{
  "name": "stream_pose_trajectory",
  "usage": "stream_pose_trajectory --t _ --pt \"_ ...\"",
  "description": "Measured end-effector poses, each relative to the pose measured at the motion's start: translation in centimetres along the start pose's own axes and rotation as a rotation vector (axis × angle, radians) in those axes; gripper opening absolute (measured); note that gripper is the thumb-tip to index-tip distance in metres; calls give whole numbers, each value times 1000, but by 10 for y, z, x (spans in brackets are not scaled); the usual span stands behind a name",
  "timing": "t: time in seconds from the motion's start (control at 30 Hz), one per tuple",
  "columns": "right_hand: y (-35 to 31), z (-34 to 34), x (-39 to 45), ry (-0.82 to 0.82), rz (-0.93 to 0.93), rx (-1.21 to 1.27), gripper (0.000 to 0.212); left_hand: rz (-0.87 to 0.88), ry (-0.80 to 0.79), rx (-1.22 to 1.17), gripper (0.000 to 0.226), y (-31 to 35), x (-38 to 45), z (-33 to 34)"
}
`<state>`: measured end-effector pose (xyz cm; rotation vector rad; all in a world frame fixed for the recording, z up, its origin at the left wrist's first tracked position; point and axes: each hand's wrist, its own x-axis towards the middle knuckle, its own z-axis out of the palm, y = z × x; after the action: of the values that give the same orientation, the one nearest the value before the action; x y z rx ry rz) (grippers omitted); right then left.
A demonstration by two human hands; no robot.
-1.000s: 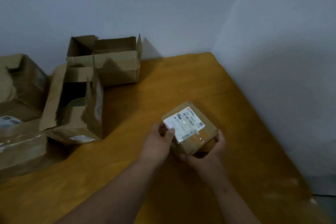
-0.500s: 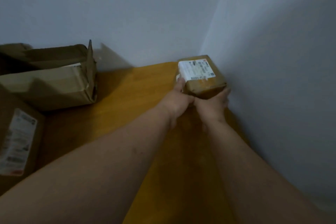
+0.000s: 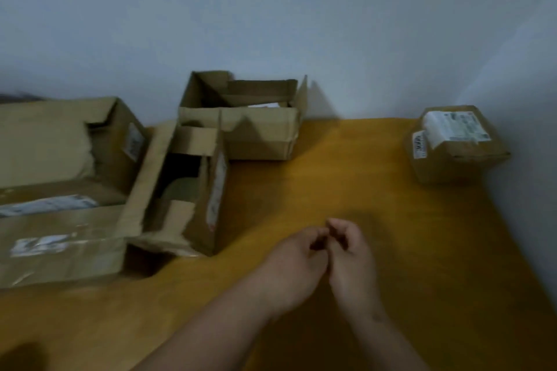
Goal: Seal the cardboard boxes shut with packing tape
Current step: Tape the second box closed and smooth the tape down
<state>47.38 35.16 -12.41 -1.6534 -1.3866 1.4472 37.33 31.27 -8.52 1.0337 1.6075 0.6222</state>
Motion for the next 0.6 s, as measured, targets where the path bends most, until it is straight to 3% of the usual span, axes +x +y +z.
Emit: stream_pose_trajectory --t 0.33,0.5,0.6 --pt "-36 174 -193 -190 -131 -95 26 -35 -3 -105 17 -118 -215 -169" --pt "-62 254 -237 -254 -213 -291 16 -96 250 -169 14 -170 -291 -239" --pt "-79 287 -237 -296 -257 -447 32 -145 482 -252 12 -201 -306 -279"
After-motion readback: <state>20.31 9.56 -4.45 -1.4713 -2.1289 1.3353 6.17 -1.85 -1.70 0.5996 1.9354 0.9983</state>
